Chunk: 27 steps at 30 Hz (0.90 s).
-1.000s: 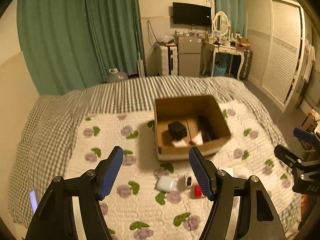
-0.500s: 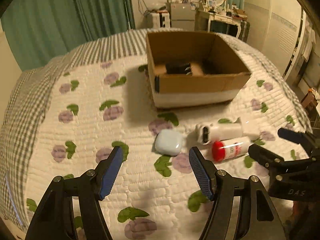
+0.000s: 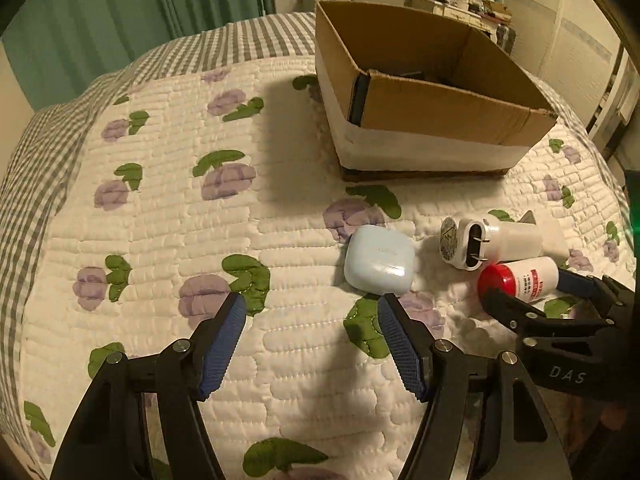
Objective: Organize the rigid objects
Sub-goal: 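Move both tools back toward the remaining items, then grasp the light-blue earbud case with the left tool while the right tool grasps the pill bottle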
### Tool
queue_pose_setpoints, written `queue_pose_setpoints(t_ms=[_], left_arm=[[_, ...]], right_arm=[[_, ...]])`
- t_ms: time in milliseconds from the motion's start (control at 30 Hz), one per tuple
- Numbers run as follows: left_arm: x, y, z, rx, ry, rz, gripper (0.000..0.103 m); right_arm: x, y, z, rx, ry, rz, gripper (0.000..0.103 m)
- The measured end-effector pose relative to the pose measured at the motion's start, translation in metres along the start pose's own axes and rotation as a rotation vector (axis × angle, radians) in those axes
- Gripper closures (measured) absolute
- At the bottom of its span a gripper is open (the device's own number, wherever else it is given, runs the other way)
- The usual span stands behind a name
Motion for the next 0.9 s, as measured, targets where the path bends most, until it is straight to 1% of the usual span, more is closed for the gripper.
queue_pose_setpoints(t_ms=[33, 67, 100, 133, 267, 400, 533, 700, 800, 833, 867, 900], left_arm=[[0.0, 0.001, 0.002, 0.001, -0.005, 0.009, 0.032], [0.001, 0.003, 0.005, 0.0, -0.011, 0.021, 0.032], [0.002, 0.006, 0.007, -0.004, -0.015, 0.031, 0.032], [0.002, 0.008, 0.009, -0.009, -0.019, 0.043, 0.032], [0.006, 0.022, 0.021, -0.027, -0.053, 0.098, 0.032], [0.011, 0.038, 0.03, -0.065, -0.07, 0.139, 0.032], [0.02, 0.045, 0.043, -0.065, -0.088, 0.149, 0.032], [0.023, 0.048, 0.058, -0.069, -0.117, 0.139, 0.032], [0.02, 0.05, 0.059, -0.065, -0.115, 0.149, 0.036], [0.02, 0.05, 0.059, -0.069, -0.114, 0.148, 0.04], [0.021, 0.052, 0.059, -0.073, -0.116, 0.144, 0.052], [0.02, 0.051, 0.058, -0.077, -0.122, 0.136, 0.052]], right_arm=[[0.001, 0.0, 0.002, -0.007, -0.002, -0.002, 0.005], [0.0, 0.001, 0.005, -0.02, -0.007, -0.003, 0.009], [0.001, 0.002, 0.007, -0.023, -0.009, -0.002, 0.019], [0.001, 0.002, 0.007, -0.017, -0.007, 0.0, 0.023], [0.005, 0.009, 0.005, 0.001, -0.001, 0.008, 0.023], [0.01, 0.034, -0.002, -0.01, 0.014, 0.051, 0.023], [0.013, 0.052, -0.004, -0.007, 0.021, 0.088, 0.023], [0.011, 0.058, -0.008, 0.019, 0.026, 0.094, 0.023], [0.011, 0.055, -0.008, 0.022, 0.023, 0.087, 0.023], [0.011, 0.054, -0.008, 0.022, 0.023, 0.084, 0.023], [0.011, 0.054, -0.01, 0.022, 0.026, 0.081, 0.023], [0.011, 0.052, -0.01, 0.022, 0.028, 0.079, 0.023]])
Point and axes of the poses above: each gripper's, at about its wrist camera, not at the fingertips, and z roughly the way its jaws point, y to its right, x to its top, the point moved 7 cm from there along z, roughly the way its jaws point, and after that the axes turned 4 degrees about -z, right-handed, at the moved point
